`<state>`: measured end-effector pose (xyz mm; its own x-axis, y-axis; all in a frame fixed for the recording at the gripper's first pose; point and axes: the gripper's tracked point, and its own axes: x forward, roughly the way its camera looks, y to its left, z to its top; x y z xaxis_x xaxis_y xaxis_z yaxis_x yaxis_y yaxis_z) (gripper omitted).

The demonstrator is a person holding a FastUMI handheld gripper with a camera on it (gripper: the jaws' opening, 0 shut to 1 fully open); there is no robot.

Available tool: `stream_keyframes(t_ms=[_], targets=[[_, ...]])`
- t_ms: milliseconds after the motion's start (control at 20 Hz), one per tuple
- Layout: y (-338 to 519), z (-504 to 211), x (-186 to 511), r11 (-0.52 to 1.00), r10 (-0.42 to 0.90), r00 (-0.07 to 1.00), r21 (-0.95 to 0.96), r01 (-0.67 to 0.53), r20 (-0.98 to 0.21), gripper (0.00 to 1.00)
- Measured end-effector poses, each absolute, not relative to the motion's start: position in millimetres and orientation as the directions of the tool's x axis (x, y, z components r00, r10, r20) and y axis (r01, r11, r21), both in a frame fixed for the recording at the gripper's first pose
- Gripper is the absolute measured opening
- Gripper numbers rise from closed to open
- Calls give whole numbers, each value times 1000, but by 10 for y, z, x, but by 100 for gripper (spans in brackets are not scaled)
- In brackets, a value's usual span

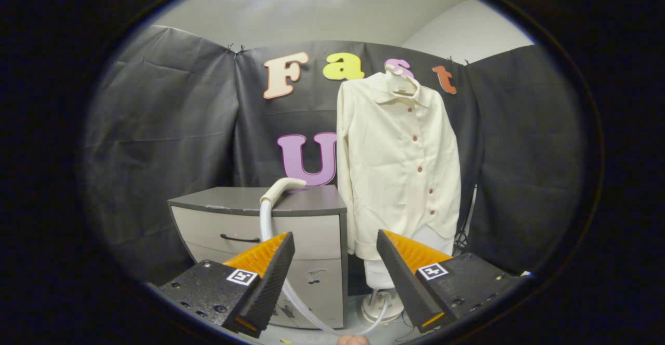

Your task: Iron the clothes twice with a garment steamer, once on the left side and once on the right side.

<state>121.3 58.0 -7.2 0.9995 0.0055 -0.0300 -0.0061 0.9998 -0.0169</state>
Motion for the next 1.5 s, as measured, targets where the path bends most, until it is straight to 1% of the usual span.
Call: stream_keyframes(t_ms=[100,250,350,750,900,1000,1100,1200,1350,1500], targets=[[661,-66,1415,999,27,999,-17,-28,-46,96],[782,-133,1711,998,57,992,0,-57,-108,96],[890,-122,1910,997,72,989,25,-70,-127,97],[1433,66,2735,991,132,983,7,-132,-127,97],[1680,57,3033,985,156,974,-44,-165,-163,96],[1842,135,3223,981,172,973,-64,-183,-152,97],[1970,139,3431,978,175,970,-85,-191,-167,97],[1982,85,3658,983,134,970,-97,-156,-205,96],[2089,-15,3971,984,109,954,-108,-144,-280,97],[2095,-238,4181,980,81,920,-139,-144,-384,97]])
